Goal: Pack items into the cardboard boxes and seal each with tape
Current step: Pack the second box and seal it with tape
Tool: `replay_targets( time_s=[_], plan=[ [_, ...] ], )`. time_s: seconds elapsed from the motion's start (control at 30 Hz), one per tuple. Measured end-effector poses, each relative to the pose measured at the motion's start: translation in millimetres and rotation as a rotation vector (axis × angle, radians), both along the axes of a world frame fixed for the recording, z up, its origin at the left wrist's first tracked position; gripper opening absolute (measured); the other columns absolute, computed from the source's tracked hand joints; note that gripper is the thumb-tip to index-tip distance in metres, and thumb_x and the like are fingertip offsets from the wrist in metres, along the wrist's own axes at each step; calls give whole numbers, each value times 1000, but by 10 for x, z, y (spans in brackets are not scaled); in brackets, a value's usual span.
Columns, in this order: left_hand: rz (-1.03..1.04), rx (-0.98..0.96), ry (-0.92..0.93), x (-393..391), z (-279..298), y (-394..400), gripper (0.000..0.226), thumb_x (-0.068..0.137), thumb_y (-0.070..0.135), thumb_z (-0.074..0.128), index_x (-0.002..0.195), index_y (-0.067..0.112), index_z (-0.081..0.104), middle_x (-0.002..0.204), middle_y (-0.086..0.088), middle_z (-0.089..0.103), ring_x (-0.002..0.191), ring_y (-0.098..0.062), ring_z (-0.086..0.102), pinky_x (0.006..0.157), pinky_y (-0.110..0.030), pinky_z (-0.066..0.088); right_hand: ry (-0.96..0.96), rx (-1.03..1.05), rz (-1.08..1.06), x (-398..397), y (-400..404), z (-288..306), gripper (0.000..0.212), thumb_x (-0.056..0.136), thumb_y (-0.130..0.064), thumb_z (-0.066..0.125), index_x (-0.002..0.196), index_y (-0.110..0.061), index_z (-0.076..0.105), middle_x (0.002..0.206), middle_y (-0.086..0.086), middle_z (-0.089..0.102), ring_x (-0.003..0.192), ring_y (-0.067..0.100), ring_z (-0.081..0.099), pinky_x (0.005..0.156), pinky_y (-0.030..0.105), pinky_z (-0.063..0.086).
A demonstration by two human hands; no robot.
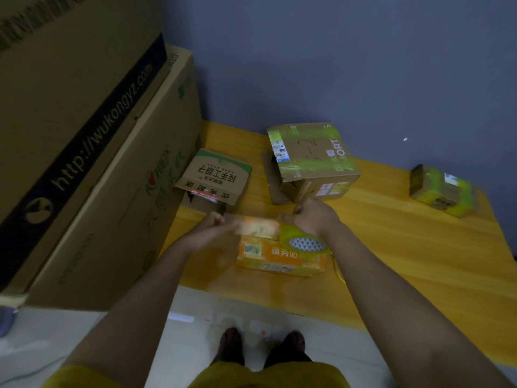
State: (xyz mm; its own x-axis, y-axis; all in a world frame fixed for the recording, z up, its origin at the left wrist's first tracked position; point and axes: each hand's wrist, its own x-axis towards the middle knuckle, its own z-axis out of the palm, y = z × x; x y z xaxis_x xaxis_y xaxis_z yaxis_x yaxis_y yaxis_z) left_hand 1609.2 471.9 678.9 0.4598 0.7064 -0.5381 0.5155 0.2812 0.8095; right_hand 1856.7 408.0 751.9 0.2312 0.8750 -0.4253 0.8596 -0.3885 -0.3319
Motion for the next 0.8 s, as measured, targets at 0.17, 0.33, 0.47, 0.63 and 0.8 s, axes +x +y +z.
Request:
replay_targets(
  time_s=[0.17,0.33,0.47,0.63,0.8],
  plan=[
    [178,187,-7,-12,-185,-2,36,99,27,51,66,16,40,66,-1,43,66,-16,44,67,-30,34,-88,-33,35,-84,55,6,58,87,-56,59,50,-14,43,49,4,39,51,23,44,48,28,28],
    [167,142,21,44,-381,-15,36,99,23,50,68,15,34,64,-3,37,58,-15,39,59,-32,30,-87,-58,49,-93,71,-18,58,89,-56,58,51,-17,36,48,2,32,48,23,36,49,30,26],
    [160,146,-10,84,-506,-78,34,100,17,49,69,15,34,65,-4,35,59,-15,38,60,-31,30,-109,-71,46,-120,90,-9,58,88,-60,56,52,-18,40,48,2,35,48,22,39,49,30,29],
    [242,173,-12,122,-625,-199,30,99,16,49,71,17,39,69,-3,41,62,-13,41,58,-26,31,-126,-113,62,-142,90,-34,55,87,-63,54,62,-14,52,52,5,42,54,25,48,51,32,38],
    [290,195,-37,216,-646,-201,30,100,14,48,71,17,40,69,-2,41,62,-11,41,52,-15,33,-114,-88,37,-89,69,-45,58,87,-62,55,55,-17,41,51,4,35,50,23,39,49,31,28]
  ],
)
